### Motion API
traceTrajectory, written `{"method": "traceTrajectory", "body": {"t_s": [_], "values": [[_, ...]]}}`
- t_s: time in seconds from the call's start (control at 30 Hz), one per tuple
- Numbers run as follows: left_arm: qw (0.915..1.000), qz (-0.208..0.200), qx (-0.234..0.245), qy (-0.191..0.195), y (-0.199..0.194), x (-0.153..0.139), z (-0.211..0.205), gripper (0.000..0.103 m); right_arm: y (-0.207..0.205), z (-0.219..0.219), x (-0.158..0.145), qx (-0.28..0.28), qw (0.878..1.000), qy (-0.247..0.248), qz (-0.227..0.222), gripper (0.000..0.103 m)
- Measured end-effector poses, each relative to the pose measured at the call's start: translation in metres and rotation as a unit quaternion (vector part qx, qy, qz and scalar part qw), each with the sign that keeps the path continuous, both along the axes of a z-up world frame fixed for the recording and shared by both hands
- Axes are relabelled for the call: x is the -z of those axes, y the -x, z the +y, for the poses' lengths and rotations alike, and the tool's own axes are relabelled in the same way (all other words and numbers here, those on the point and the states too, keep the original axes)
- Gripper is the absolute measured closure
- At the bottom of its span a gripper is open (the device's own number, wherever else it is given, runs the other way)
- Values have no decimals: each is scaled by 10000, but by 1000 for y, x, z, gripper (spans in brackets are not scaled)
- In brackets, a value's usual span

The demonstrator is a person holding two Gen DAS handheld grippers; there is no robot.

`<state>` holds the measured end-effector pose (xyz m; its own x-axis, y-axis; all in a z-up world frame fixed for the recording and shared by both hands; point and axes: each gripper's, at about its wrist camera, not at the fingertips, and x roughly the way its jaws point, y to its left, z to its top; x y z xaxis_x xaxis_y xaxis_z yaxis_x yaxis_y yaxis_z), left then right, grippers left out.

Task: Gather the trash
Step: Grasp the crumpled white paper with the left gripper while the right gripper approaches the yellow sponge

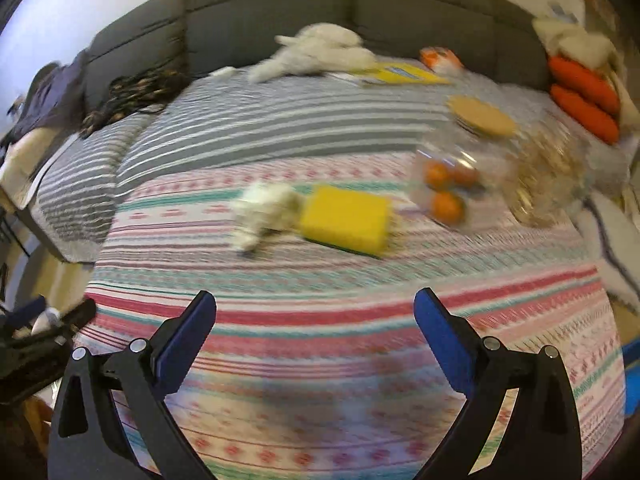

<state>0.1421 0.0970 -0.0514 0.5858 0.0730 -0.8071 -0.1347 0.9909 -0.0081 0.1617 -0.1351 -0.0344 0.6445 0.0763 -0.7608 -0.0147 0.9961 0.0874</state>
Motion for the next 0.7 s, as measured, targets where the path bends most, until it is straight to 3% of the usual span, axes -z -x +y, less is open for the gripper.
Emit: {"method": "traceTrajectory", "body": {"t_s": [0.07, 0.13, 0.2, 0.33, 0.5, 0.6, 0.67, 0.7], "values": [[9991, 163, 400, -14, -11, 13, -25, 7, 3, -35, 5, 243, 9994, -224, 32, 7], [9982, 277, 526, -64, -25, 21, -41, 7, -5, -59, 9, 559, 9974, -385, 248, 7], [9977, 320, 576, 141, -49, 23, -57, 7, -11, -81, 3, 676, 9933, -886, 305, 7], [9969, 248, 687, 293, -93, 19, -85, 7, -13, -97, -12, 798, 9911, -1061, 121, 7], [9955, 350, 687, 550, -144, 25, -107, 8, -15, -109, -13, 876, 9887, -1200, 197, 7], [9950, 586, 551, 596, -167, 42, -112, 26, -18, -116, -9, 919, 9878, -1231, 268, 7], [9919, 821, 541, 800, -172, 53, -107, 55, -20, -120, -5, 963, 9868, -1262, 323, 7], [9908, 813, 592, 911, -169, 56, -103, 57, -22, -121, -4, 954, 9867, -1274, 342, 7]]}}
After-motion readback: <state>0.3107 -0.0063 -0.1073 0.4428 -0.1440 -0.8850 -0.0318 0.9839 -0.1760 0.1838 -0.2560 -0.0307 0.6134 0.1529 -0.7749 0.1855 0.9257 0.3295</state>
